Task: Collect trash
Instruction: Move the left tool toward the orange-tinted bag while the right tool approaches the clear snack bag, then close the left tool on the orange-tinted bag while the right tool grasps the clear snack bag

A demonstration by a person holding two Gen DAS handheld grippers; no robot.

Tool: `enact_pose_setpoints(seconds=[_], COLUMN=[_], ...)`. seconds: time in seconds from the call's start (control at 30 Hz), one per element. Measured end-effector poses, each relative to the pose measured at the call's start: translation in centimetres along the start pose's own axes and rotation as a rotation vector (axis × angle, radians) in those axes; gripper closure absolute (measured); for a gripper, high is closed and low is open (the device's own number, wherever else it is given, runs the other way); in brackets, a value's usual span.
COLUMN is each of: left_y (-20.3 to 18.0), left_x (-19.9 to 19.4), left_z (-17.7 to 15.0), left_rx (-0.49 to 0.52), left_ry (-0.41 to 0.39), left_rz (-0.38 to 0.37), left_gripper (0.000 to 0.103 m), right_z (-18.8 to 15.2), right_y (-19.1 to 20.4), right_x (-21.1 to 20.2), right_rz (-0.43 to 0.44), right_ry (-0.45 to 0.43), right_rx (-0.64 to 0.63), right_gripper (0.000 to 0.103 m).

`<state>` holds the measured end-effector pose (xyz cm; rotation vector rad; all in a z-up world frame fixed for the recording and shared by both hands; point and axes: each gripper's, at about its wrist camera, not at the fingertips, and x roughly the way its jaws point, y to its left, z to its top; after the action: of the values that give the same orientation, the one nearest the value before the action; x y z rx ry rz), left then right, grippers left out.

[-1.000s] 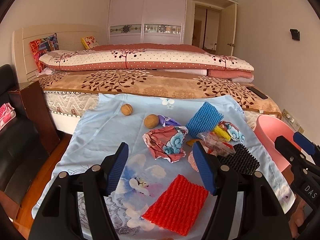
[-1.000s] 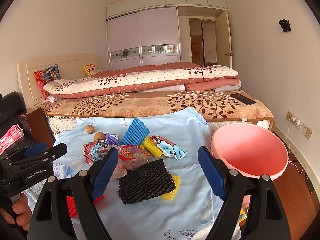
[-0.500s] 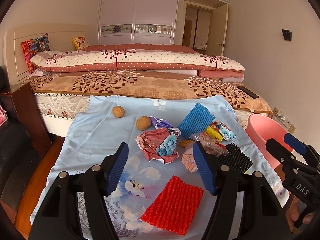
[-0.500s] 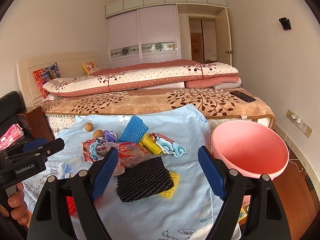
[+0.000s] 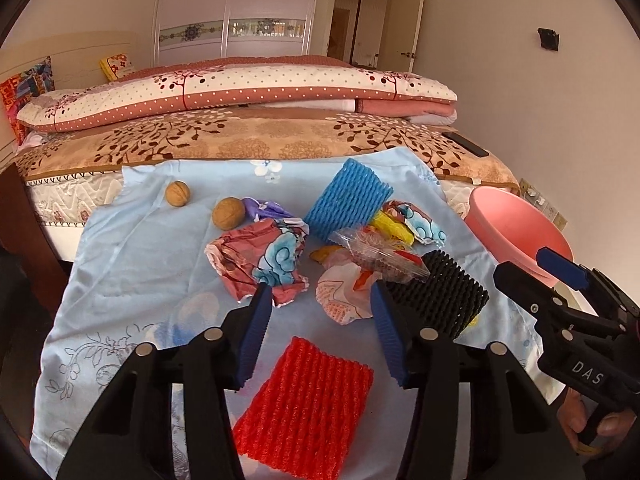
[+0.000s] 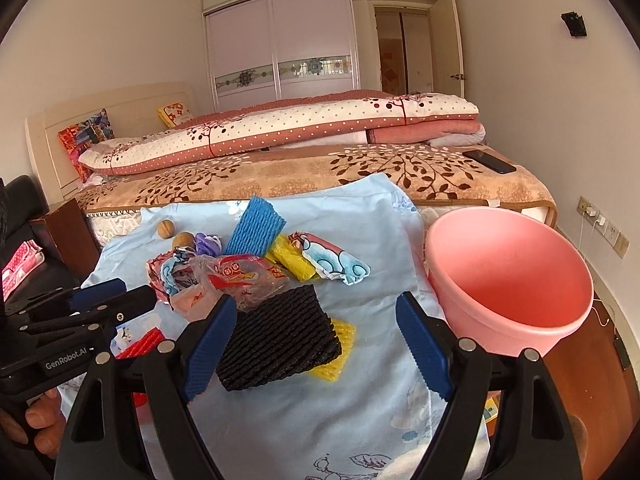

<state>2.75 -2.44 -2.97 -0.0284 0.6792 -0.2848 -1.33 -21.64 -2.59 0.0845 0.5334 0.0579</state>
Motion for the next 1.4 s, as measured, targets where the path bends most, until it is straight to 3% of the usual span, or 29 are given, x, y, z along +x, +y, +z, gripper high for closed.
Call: enact_pose_setpoints(seconds=[0.17,0.37,0.6,0.87,1.07,1.27,1.4], left_y=[0.0,-0.2,0.4,0.7,0.8,1.1,1.5], left_x=[2.0,4.3,4.9,4.7,4.6,4.6,4.5], left_z=[0.3,0.2,-0.3,-0.6,-0.5,-0.5,-0.3], left_rx=[-0.028,-0.039,-0.061,-0.06,-0.073,-0.088,-0.096], left_ry=[0.046,0.108,0.138,0.133,0.131,0.13,0.124], left_rz=[-0.029,-0.046,-0.054,-0.066,-0.071,-0.08,-0.079], left_gripper=[0.054,0.078,0.095,0.096,0.096,0.096,0.096], right_z=[-0.3,-0.6,-0.6,-0.1,-0.2,-0.2,0.1], right_y=[-0.2,-0.4,-0.1,2.0,3.1,3.2,3.7], right_x=[0.9,1.8,2.4,3.4,4.8,5.4,5.2], right_rz=[0.0,0.015,0.078,0.191,0.284,0.298,0.325], right_ry=[0.021,0.04,0.062,0.104,0.17,0.191,0.199], right_rx=[0.0,-0.003,0.008,-0.018,-0.025,-0.037,-0.116], right_gripper=[0.023,0.023,0.023,0.035,0.037,0.037,0.037])
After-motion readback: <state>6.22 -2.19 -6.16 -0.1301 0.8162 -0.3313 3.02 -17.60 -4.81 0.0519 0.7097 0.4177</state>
